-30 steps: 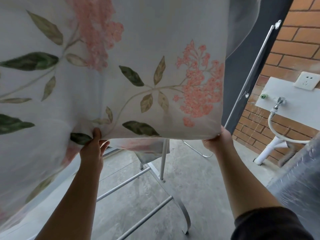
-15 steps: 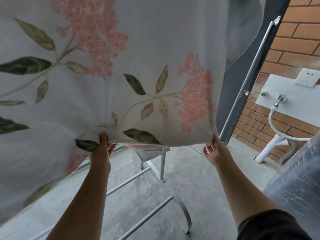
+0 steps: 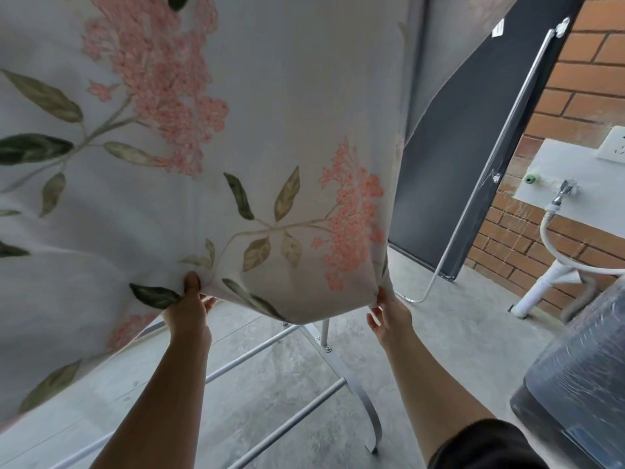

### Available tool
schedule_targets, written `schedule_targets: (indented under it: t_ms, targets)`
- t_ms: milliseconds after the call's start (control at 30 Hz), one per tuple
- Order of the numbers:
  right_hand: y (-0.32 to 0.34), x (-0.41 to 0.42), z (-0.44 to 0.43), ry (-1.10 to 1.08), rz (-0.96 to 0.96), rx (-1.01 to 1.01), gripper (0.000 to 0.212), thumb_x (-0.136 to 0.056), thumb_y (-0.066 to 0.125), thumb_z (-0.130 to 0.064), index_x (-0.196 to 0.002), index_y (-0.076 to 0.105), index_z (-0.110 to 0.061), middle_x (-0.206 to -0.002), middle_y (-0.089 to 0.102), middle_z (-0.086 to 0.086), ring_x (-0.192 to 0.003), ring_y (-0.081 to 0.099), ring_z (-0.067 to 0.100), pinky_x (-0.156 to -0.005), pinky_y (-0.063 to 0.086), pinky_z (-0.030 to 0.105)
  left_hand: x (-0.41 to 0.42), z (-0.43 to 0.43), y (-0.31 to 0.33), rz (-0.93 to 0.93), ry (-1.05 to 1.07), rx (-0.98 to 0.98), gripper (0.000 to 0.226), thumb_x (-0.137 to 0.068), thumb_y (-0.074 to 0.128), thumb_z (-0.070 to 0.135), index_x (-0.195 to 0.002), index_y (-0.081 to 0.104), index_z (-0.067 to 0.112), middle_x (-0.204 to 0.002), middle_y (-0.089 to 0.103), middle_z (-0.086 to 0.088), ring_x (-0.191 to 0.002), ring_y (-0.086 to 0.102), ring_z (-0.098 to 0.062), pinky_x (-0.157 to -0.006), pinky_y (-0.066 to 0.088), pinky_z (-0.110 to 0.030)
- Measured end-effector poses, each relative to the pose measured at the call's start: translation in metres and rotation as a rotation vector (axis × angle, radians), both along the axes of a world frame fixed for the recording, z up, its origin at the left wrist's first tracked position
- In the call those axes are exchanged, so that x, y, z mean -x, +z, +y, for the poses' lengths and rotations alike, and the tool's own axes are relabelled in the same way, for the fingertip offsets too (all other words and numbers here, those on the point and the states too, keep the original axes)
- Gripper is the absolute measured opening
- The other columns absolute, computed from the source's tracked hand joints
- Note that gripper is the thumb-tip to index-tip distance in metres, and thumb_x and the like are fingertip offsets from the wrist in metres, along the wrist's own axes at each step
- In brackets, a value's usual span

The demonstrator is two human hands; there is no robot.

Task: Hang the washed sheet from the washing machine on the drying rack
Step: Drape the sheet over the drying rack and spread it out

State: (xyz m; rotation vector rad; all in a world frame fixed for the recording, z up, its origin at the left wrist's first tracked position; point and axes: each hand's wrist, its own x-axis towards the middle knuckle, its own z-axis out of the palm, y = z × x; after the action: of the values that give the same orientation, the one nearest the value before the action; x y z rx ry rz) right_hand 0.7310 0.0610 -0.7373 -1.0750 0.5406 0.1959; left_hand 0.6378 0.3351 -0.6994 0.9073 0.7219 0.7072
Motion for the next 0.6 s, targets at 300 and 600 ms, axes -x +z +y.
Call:
schedule_targets:
  t_ms: [300,600]
  targets:
    - [0.013,0.001,-0.024,-0.116,0.083,0.135,0.026,-0.088,0.059,-0.012,-0.113,0.056,-0.006,-0.102,0.061,0.009,-0.092,0.057,0.02,-0.081,0.043,0.034,0.012,-0.004,0.008,0.112,0.015,0.073,0.009,-0.092,0.058,0.02,-0.097,0.051,0.018,-0.109,0.059,-0.003,-0.092,0.061,-0.018,-0.087,0.05,-0.034]
    - [0.044,0.065,-0.008,0.097,0.126,-0.196,0.049,-0.098,0.034,-0.047,-0.117,0.054,-0.007,-0.122,0.057,0.012,-0.091,0.06,0.026,-0.076,0.046,0.04,0.044,-0.033,0.033,0.281,-0.527,0.304,0.058,-0.1,0.033,0.043,-0.138,0.034,0.0,-0.131,0.054,-0.017,-0.118,0.053,-0.033,-0.087,0.044,-0.041]
